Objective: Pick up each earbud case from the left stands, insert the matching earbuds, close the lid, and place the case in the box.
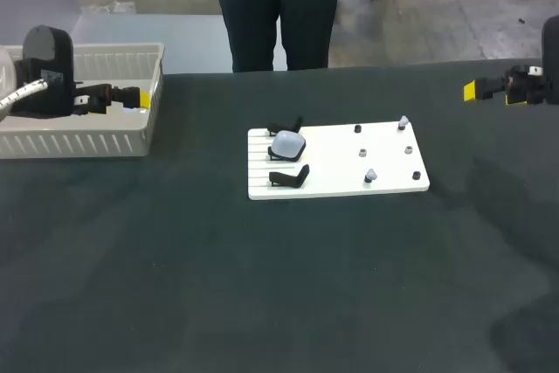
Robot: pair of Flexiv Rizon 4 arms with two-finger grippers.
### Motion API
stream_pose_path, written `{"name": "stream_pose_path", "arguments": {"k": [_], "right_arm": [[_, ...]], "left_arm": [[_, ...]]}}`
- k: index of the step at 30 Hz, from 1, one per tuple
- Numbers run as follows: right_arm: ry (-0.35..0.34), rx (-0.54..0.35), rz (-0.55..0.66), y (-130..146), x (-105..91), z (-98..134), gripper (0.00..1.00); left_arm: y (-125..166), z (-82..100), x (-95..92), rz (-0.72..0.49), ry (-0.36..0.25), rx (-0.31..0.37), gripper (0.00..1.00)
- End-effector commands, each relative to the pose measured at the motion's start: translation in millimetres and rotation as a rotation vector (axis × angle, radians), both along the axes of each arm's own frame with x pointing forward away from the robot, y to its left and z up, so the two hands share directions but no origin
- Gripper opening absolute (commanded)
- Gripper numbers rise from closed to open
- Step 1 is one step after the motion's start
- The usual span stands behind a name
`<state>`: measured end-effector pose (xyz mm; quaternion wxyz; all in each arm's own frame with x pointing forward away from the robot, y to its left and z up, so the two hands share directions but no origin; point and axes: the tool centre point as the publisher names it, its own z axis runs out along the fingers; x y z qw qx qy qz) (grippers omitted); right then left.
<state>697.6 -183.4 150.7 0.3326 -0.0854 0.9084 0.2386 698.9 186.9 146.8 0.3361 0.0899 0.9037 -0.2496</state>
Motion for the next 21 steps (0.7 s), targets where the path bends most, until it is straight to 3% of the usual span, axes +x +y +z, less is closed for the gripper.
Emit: {"name": "stream_pose_path", "arguments": {"k": [1,15,17,18,19,20,21], "right_arm": [[0.000,0.003,0.004,-0.5,1.2,-1.0,1.00],[0.000,0.003,0.004,-0.5,1.2,-1.0,1.00],[0.000,0.003,0.004,-0.5,1.2,-1.0,1.00],[0.000,0.003,0.004,-0.5,1.2,-1.0,1.00],[0.000,0.003,0.004,-0.5,1.2,-1.0,1.00],[0.000,0.003,0.004,-0.5,1.2,-1.0,1.00],[0.000,0.003,0.004,-0.5,1.2,-1.0,1.00]], "left_arm": [[-1.9,2.2,0.5,0.005,0.009,0.010,1.00],[-1.9,2.2,0.5,0.005,0.009,0.010,1.00],[-7.1,3.2,1.9,-0.268,-0.133,-0.063,1.00],[-8.6,2.9,1.2,-0.399,-0.204,-0.130,1.00],[-8.9,3.6,-0.3,-0.537,-0.304,-0.158,1.00],[-8.7,2.1,-2.3,-0.598,-0.381,-0.117,1.00],[-10.2,1.2,-0.2,-0.656,-0.365,-0.116,1.00]]}}
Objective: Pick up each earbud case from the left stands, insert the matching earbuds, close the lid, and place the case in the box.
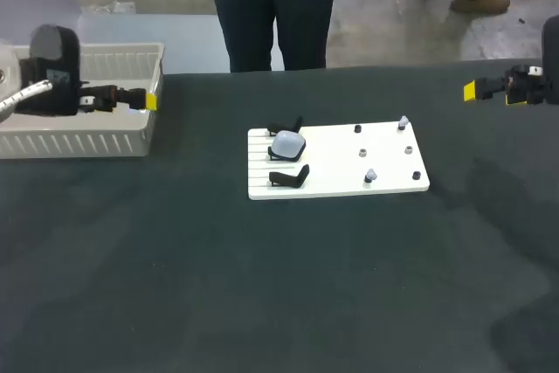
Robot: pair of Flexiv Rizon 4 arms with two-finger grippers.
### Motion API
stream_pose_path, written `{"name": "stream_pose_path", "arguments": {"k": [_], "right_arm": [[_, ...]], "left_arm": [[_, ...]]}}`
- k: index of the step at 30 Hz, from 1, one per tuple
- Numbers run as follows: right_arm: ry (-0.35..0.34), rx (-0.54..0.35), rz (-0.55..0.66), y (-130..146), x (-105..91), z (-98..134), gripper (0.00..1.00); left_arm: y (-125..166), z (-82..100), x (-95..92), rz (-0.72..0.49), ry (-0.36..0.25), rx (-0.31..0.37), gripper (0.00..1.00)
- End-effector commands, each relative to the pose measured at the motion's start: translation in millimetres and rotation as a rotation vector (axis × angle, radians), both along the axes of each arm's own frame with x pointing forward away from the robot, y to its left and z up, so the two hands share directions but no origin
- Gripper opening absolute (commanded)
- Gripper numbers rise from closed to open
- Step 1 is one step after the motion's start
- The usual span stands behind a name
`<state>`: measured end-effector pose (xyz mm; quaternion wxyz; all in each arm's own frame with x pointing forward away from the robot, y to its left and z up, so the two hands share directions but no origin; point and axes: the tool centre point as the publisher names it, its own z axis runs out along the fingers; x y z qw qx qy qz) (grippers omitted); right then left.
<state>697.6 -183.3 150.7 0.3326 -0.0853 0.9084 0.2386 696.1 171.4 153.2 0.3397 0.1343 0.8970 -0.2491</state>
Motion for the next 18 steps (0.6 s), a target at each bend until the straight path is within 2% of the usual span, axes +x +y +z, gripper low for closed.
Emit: {"name": "stream_pose_path", "arguments": {"k": [1,2,5,11,13,14,18], "right_arm": [[0.000,0.002,0.004,-0.6,1.1,-0.9,1.00],[0.000,0.002,0.004,-0.6,1.1,-0.9,1.00],[0.000,0.002,0.004,-0.6,1.1,-0.9,1.00],[0.000,0.002,0.004,-0.6,1.1,-0.9,1.00],[0.000,0.002,0.004,-0.6,1.1,-0.9,1.00],[0.000,0.002,0.004,-0.6,1.1,-0.9,1.00],[0.000,0.002,0.004,-0.6,1.1,-0.9,1.00]], "left_arm": [[3.5,-5.9,2.4,-0.668,-0.375,-0.122,1.00],[2.1,-7.4,4.6,-0.707,-0.383,-0.114,1.00],[-0.1,-8.5,6.1,-0.852,-0.478,-0.117,1.00],[-7.6,-8.6,13.3,-1.013,-0.569,-0.118,1.00],[-15.7,-4.9,8.8,-1.063,-0.573,-0.098,1.00],[-20.1,-3.2,6.7,-1.087,-0.557,-0.082,1.00],[-20.1,-3.2,6.7,-1.087,-0.557,-0.082,1.00]]}}
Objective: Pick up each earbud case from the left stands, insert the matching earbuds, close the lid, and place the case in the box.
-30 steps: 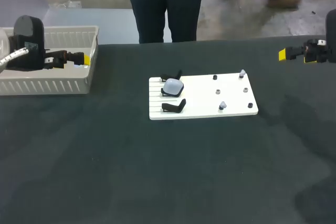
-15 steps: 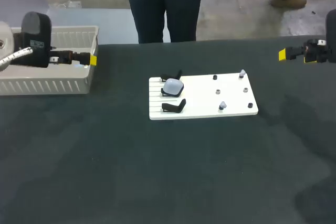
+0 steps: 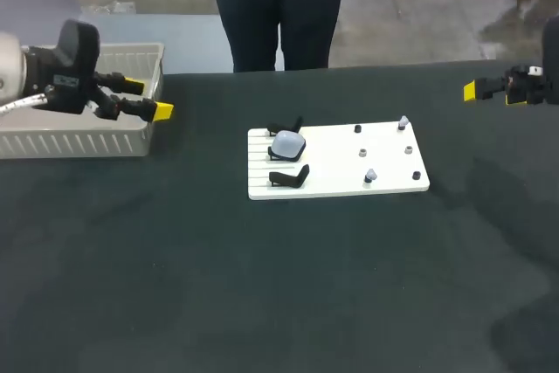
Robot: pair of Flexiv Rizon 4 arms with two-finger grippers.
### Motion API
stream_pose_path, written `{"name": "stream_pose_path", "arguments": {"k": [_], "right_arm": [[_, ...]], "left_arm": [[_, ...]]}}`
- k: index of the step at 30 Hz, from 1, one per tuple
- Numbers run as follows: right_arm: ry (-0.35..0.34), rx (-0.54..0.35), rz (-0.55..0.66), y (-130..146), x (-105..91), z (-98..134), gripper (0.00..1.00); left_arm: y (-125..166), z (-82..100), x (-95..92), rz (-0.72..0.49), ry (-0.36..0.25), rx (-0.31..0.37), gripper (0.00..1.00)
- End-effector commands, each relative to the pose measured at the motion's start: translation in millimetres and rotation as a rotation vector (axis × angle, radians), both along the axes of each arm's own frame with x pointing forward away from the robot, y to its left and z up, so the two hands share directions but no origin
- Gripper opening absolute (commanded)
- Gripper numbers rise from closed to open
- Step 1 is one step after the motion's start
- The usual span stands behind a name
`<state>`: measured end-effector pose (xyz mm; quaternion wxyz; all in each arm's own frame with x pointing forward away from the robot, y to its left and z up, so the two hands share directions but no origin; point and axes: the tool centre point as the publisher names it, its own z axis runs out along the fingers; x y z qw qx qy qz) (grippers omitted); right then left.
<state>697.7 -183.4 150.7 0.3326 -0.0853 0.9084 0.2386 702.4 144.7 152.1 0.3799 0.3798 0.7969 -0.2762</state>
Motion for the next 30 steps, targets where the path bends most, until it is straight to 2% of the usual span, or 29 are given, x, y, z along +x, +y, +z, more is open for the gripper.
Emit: {"name": "stream_pose_path", "arguments": {"k": [1,19,25,26,29,30], "right_arm": [[0.000,0.003,0.004,-0.6,1.1,-1.0,1.00],[0.000,0.003,0.004,-0.6,1.1,-1.0,1.00],[0.000,0.003,0.004,-0.6,1.1,-1.0,1.00],[0.000,0.003,0.004,-0.6,1.1,-1.0,1.00],[0.000,0.003,0.004,-0.6,1.1,-1.0,1.00],[0.000,0.003,0.004,-0.6,1.1,-1.0,1.00]], "left_arm": [[6.5,-2.2,0.4,-0.640,-0.253,-0.115,1.00],[6.5,-2.2,0.4,-0.640,-0.253,-0.115,1.00],[-23.6,-4.1,-7.0,-0.603,-0.236,-0.092,1.00],[-32.1,-5.6,-7.7,-0.589,-0.231,-0.072,1.00],[-48.5,-12.5,-5.4,-0.567,-0.246,-0.049,1.00],[-51.7,-16.4,-3.7,-0.569,-0.259,-0.060,1.00]]}}
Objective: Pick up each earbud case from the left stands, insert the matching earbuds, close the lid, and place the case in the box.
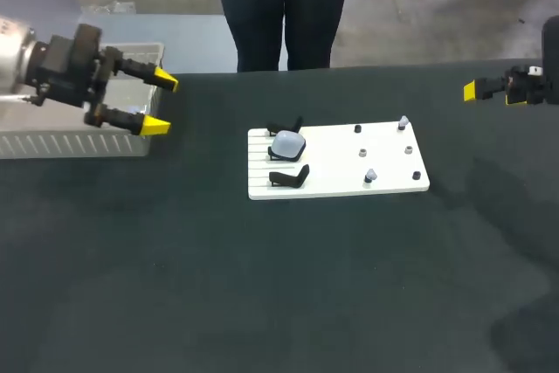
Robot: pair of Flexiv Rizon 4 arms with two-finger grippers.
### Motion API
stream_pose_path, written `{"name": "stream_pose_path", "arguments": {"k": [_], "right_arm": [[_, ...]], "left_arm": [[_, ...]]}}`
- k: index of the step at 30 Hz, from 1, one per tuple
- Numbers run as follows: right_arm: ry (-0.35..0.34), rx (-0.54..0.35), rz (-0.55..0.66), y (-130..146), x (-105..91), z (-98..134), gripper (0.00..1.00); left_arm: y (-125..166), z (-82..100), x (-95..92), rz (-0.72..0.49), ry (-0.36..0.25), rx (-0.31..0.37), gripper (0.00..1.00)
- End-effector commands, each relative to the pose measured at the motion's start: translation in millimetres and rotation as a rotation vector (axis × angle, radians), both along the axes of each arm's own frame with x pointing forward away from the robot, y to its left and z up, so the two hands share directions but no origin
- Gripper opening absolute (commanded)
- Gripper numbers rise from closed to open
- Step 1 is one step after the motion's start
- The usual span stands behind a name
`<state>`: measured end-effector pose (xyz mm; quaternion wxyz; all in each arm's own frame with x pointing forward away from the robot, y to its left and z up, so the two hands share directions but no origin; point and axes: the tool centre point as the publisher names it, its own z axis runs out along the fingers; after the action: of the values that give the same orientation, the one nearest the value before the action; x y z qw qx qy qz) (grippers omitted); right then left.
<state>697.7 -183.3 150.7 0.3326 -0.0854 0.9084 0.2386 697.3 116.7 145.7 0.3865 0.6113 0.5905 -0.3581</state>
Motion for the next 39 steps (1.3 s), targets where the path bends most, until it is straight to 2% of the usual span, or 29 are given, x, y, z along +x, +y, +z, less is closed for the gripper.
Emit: {"name": "stream_pose_path", "arguments": {"k": [1,7,9,21,27,39], "right_arm": [[0.000,0.003,0.004,-0.6,1.1,-1.0,1.00],[0.000,0.003,0.004,-0.6,1.1,-1.0,1.00],[0.000,0.003,0.004,-0.6,1.1,-1.0,1.00],[0.000,0.003,0.004,-0.6,1.1,-1.0,1.00],[0.000,0.003,0.004,-0.6,1.1,-1.0,1.00],[0.000,0.003,0.004,-0.6,1.1,-1.0,1.00]], "left_arm": [[-28.3,-14.3,3.6,0.008,-0.021,-0.002,1.00],[-54.0,-37.2,17.8,-0.023,-0.021,-0.021,1.00],[-62.4,-42.4,19.6,-0.028,-0.031,-0.005,1.00],[-107.2,-76.1,24.2,-0.058,0.006,-0.029,1.00],[-118.1,-83.2,22.6,-0.046,0.005,-0.040,1.00],[-122.3,-81.2,20.0,-0.037,-0.002,-0.043,1.00]]}}
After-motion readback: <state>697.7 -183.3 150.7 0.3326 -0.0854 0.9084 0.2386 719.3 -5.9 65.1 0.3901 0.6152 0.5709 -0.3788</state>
